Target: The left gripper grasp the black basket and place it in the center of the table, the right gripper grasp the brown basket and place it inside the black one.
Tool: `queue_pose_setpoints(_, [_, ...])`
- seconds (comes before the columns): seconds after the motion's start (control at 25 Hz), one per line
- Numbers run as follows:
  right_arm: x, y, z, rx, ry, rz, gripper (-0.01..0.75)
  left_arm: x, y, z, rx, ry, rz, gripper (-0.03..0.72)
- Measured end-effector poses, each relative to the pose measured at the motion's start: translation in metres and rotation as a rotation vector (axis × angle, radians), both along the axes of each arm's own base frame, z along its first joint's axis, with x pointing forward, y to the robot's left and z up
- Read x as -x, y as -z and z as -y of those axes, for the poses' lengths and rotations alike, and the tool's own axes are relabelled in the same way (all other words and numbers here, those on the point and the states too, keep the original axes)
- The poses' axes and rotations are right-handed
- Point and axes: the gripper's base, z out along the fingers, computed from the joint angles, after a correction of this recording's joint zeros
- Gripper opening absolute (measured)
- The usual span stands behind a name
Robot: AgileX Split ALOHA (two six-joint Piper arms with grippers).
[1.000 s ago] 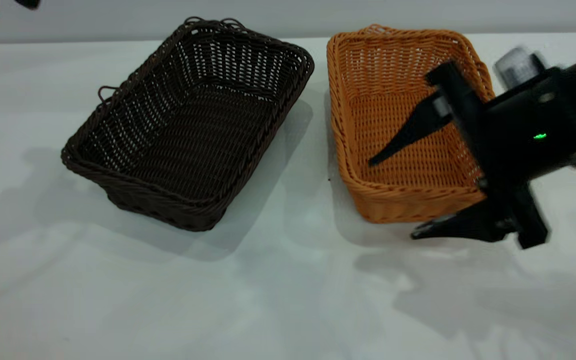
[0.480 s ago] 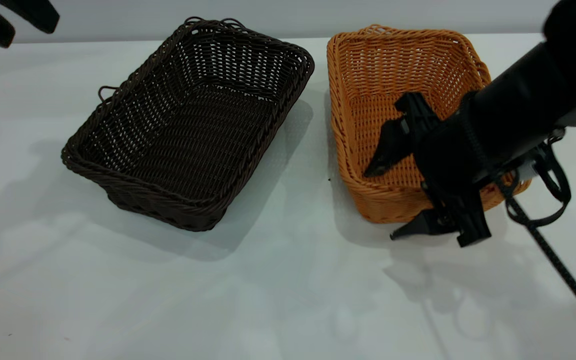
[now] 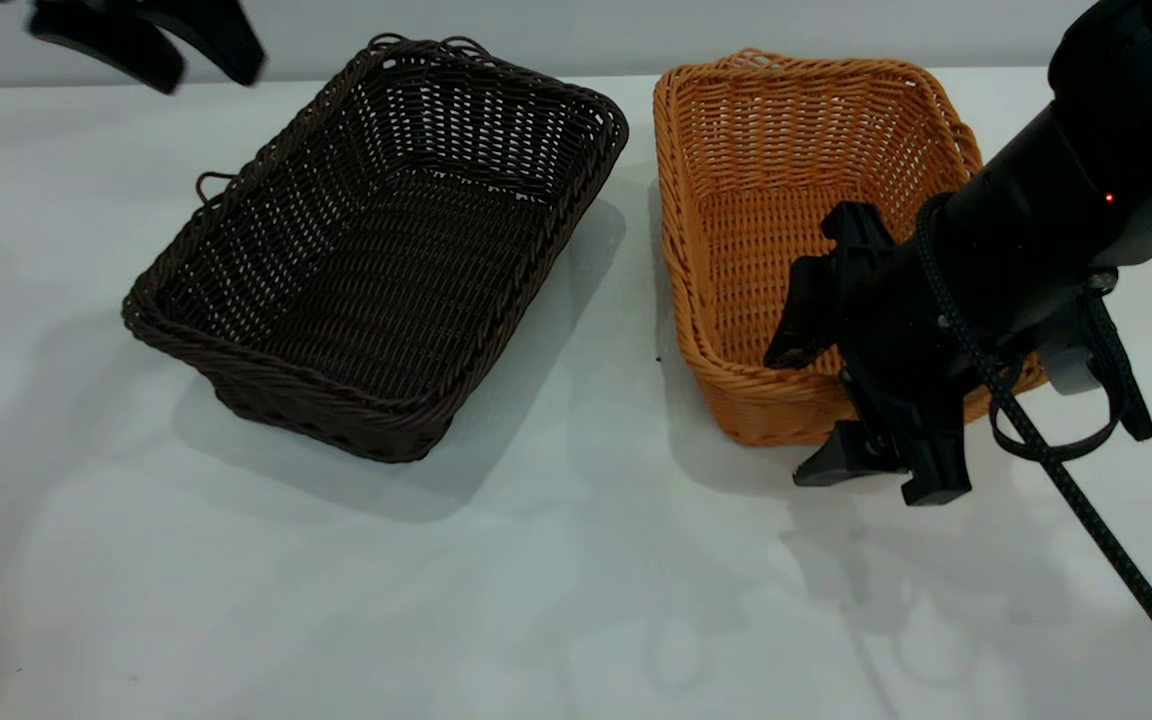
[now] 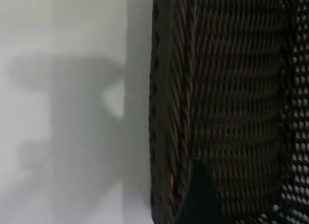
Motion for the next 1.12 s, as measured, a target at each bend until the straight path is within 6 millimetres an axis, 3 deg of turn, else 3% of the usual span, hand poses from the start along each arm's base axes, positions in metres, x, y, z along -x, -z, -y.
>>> queue_pose_setpoints(0.32, [0.0, 0.0, 0.0, 0.002, 0.002, 0.0, 0.512, -0.027, 0.031, 0.011, -0.089, -0.005, -0.006, 0.489])
queue_pose_setpoints(0.76, [-0.001, 0.001, 0.004, 0.041, 0.006, 0.009, 0.484, -0.028, 0.114, 0.022, -0.108, -0.015, -0.086, 0.474])
queue_pose_setpoints(0.92, [-0.001, 0.001, 0.004, 0.053, -0.011, 0.017, 0.367, -0.027, 0.118, 0.025, -0.111, 0.005, -0.099, 0.337])
queue_pose_setpoints(1.12, [-0.002, 0.002, 0.008, 0.089, -0.003, 0.025, 0.106, -0.026, 0.119, 0.026, -0.123, 0.039, -0.097, 0.098])
